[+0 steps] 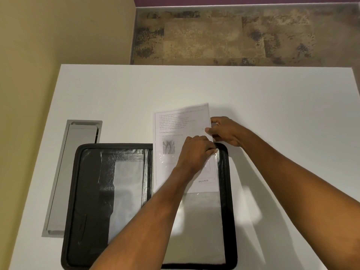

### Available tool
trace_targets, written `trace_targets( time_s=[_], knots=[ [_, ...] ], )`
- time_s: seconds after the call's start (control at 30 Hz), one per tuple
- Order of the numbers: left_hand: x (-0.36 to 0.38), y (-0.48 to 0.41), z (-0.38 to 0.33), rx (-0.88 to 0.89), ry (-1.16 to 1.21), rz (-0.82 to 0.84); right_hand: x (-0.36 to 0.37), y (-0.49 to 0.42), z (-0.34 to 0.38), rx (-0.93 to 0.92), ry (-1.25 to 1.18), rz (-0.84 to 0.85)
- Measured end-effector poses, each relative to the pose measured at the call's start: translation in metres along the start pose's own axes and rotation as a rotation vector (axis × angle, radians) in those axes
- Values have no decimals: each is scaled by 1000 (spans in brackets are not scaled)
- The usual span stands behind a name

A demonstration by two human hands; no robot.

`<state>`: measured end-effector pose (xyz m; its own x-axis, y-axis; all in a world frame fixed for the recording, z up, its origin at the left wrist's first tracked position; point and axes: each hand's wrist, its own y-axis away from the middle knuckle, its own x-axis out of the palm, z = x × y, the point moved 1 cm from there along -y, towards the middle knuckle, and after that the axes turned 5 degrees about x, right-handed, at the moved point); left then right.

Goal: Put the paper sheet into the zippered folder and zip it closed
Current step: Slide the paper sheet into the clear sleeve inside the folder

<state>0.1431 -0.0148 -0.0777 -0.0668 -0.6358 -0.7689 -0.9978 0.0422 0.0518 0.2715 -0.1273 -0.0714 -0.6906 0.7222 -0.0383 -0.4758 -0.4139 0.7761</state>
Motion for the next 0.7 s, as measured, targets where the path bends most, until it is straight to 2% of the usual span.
trace_targets(
  time_s=[0.1, 0.17, 0.33, 0.43, 0.6, 0.7],
  knots=[
    [0, 1, -2, 9, 12, -22, -1, 5, -5, 48, 57, 76],
    [-1, 1, -3, 2, 24, -30, 0, 4, -2, 65, 92, 63],
    [-4, 2, -3, -66, 62, 71, 5, -7, 8, -17, -44, -185],
    [-7, 2, -1, -69, 66, 92, 6, -6, 6, -25, 10, -247],
    [-7, 1, -5, -57, 78, 36, 4, 8, -6, -3, 125, -80],
    [-7, 1, -9, -39, 74, 44, 1, 13, -9, 25, 327, -13]
  ],
)
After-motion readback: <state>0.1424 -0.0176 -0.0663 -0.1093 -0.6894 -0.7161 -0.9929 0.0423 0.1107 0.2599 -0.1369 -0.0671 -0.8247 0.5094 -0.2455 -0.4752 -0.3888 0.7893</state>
